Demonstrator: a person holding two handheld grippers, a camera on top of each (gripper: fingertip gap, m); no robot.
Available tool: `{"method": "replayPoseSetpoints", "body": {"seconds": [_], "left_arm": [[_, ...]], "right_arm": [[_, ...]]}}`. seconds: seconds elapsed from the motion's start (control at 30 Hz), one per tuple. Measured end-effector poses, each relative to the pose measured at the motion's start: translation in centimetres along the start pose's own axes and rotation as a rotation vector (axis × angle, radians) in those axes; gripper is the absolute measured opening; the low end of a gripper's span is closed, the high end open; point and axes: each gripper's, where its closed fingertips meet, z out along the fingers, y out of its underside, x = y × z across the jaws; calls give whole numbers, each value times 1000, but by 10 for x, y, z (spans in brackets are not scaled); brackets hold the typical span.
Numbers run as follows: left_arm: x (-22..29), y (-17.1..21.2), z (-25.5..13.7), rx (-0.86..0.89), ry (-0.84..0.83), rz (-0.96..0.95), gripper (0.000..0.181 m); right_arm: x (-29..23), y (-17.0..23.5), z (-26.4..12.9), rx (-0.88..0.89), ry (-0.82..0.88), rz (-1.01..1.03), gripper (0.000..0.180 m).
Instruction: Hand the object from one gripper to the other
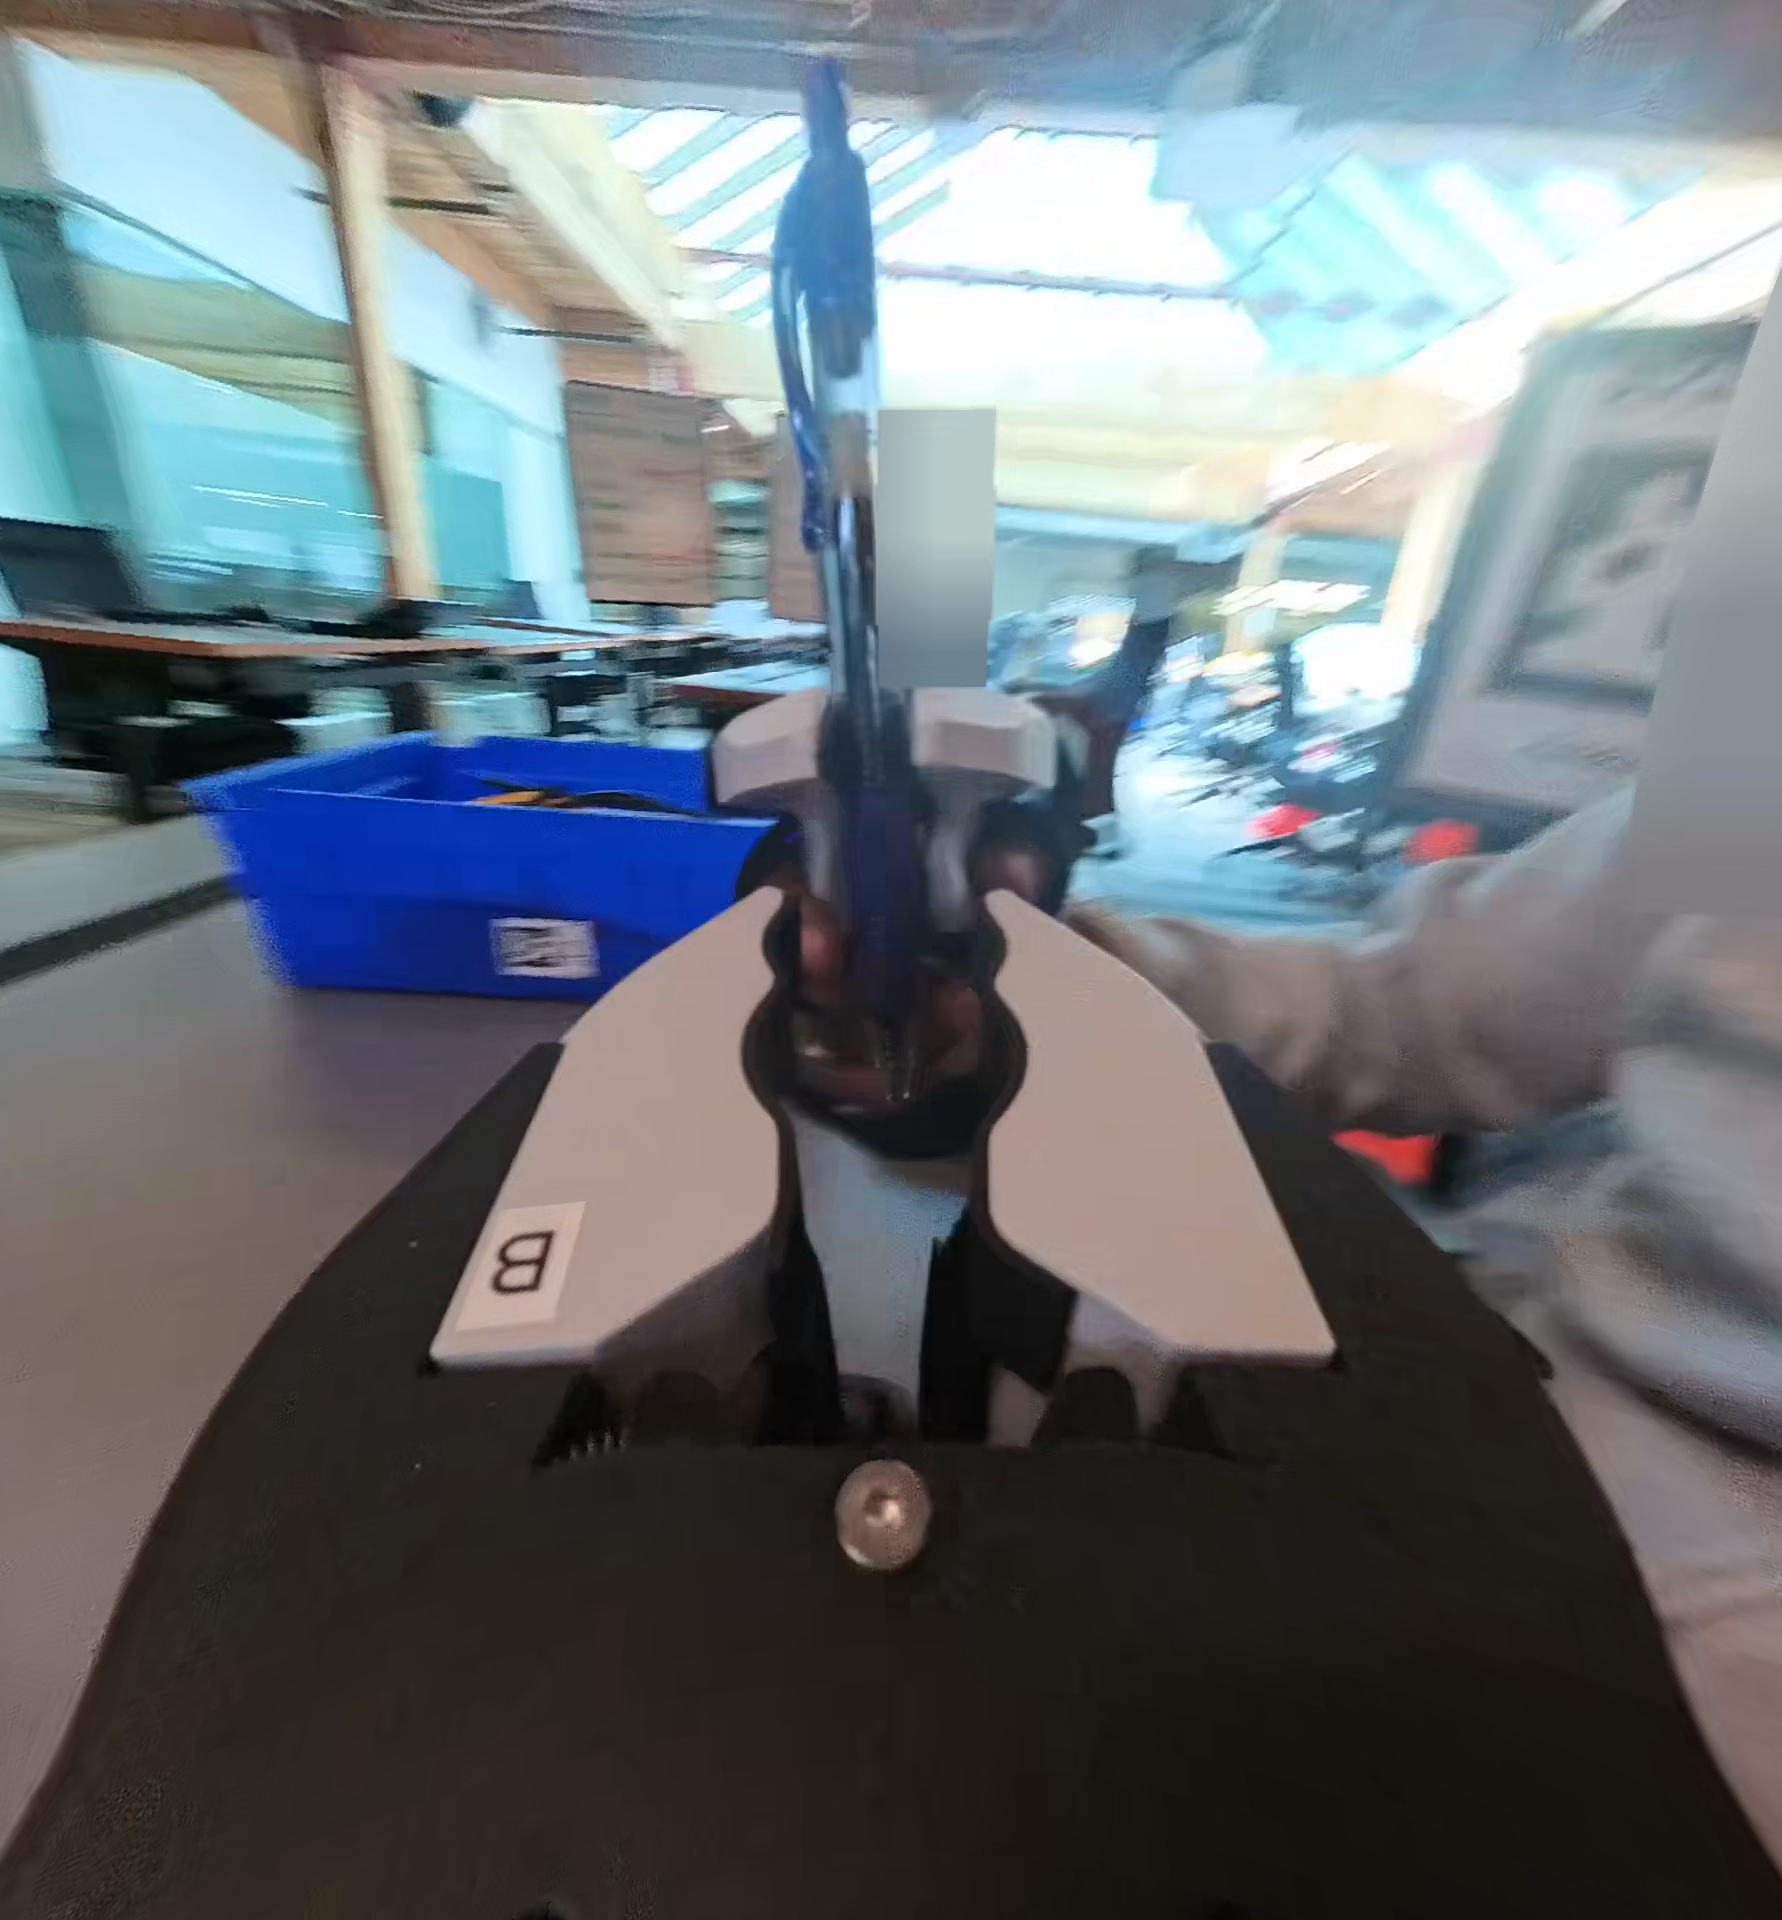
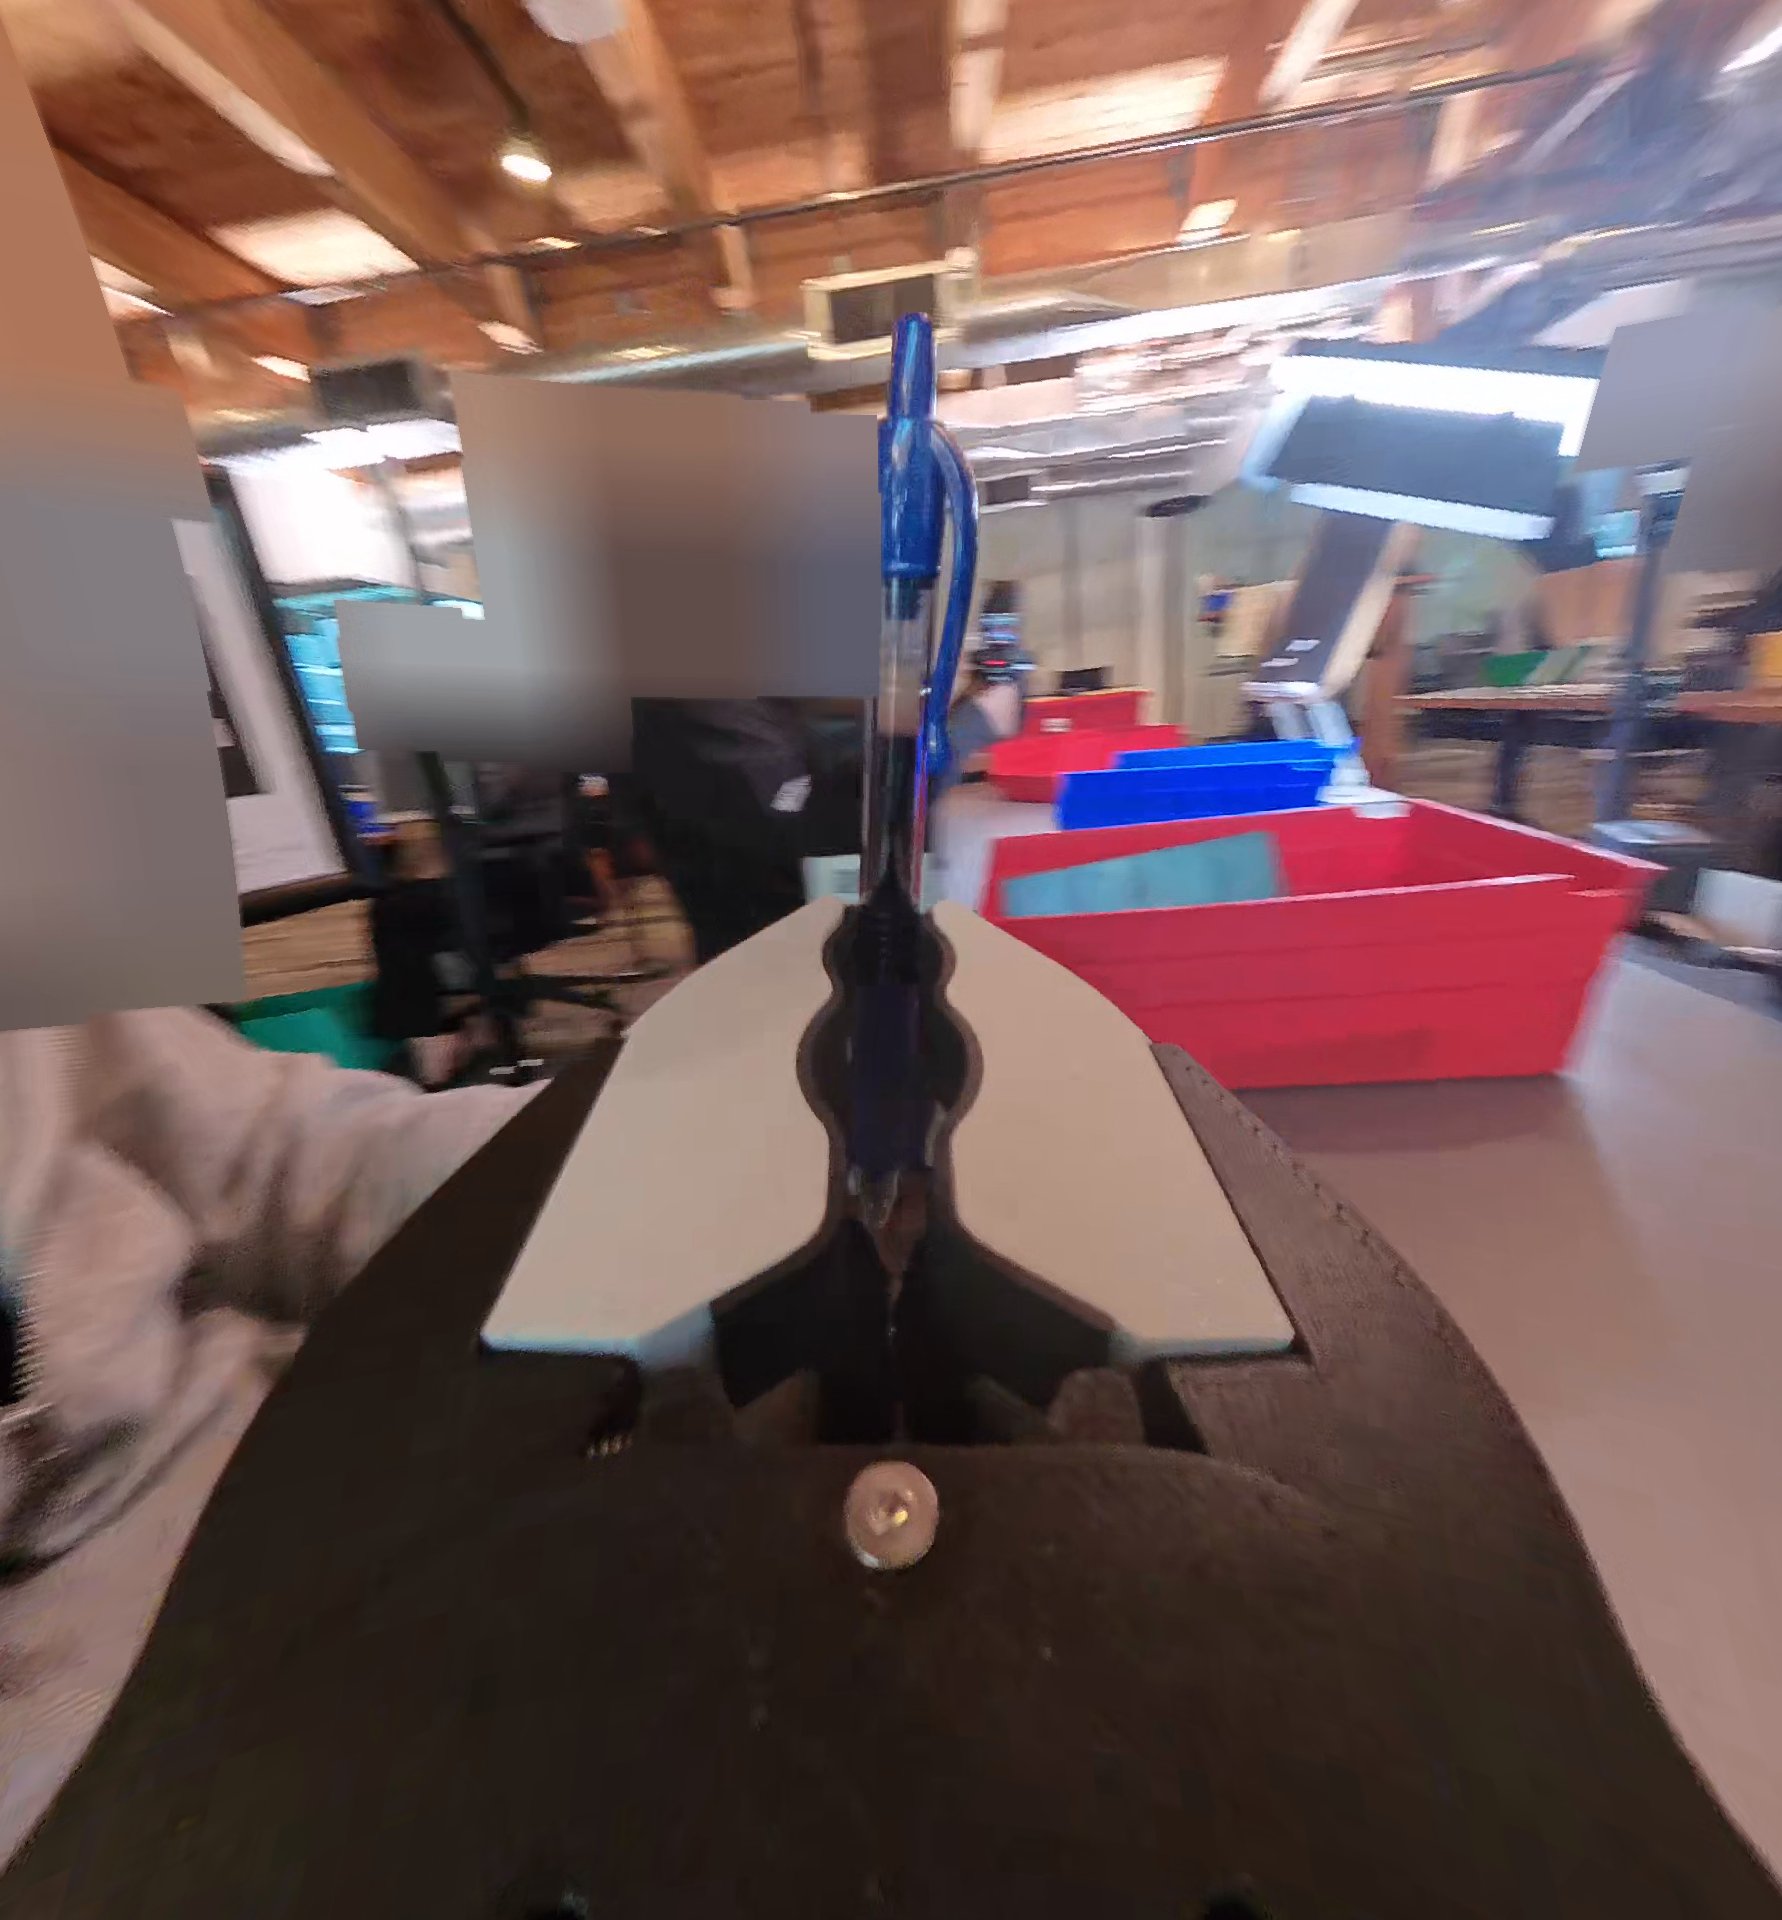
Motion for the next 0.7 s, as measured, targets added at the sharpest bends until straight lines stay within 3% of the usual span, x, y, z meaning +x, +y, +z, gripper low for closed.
{"method": "replayPoseSetpoints", "body": {"seconds": [0.13, 0.17, 0.23, 0.3, 0.43, 0.47, 0.5, 0.6, 0.7], "left_arm": [[-26, 14, 0, -130, -263, 297, 30], [-30, 15, -1, -146, -294, 328, 18], [-33, 16, -3, -150, -311, 300, 13], [-23, 11, -2, -94, -194, 158, 11], [22, 1, 1, -3, 198, -162, 11], [28, 1, 0, -1, 248, -200, 11], [28, 2, 1, -6, 250, -211, 11], [15, 6, 3, -25, 128, -112, 12], [-13, 11, 3, -72, -123, 98, 33]], "right_arm": [[27, 5, -5, -18, 237, -111, 10], [30, 7, -5, -27, 264, -123, 10], [31, 9, -4, -40, 292, -141, 10], [26, 7, -2, -29, 254, -153, 12], [1, 3, 4, 8, 20, -4, 32], [-7, 4, 4, 7, -56, 50, 29], [-15, 4, 4, 7, -124, 92, 13], [-11, 6, 4, -6, -101, 102, 12], [12, 10, 2, -31, 95, -20, 11]]}}
